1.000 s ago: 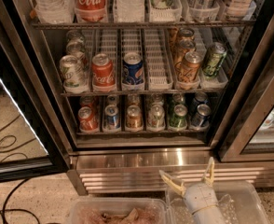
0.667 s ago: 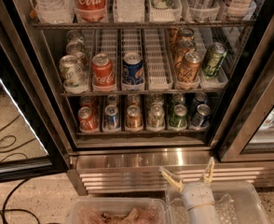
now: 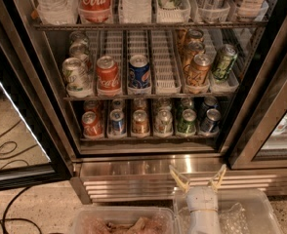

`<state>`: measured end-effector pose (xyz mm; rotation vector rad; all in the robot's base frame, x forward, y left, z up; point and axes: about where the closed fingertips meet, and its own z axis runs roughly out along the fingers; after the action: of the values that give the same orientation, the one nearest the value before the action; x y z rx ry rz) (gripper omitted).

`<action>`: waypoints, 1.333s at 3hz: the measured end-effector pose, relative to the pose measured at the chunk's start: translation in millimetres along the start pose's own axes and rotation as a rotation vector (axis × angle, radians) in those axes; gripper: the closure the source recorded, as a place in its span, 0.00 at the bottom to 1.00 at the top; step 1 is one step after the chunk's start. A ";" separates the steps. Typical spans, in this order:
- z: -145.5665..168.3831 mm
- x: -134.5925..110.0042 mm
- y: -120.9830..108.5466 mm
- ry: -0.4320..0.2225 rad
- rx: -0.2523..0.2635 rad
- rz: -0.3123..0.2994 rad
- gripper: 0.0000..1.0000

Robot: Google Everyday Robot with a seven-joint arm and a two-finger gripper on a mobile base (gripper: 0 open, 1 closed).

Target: Pick pepsi can from bottom shelf of fridge

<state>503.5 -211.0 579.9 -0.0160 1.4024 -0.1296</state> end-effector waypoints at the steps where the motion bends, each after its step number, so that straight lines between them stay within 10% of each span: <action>1: 0.1 0.5 0.0 0.000 0.000 -0.001 0.00; 4: 48.2 20.6 -14.8 -0.067 0.080 -0.040 0.00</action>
Offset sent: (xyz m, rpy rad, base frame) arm 0.0370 -0.0117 -0.0062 -0.0101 -0.0843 -0.0650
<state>553.0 -231.0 569.1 0.0178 1.3292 -0.2160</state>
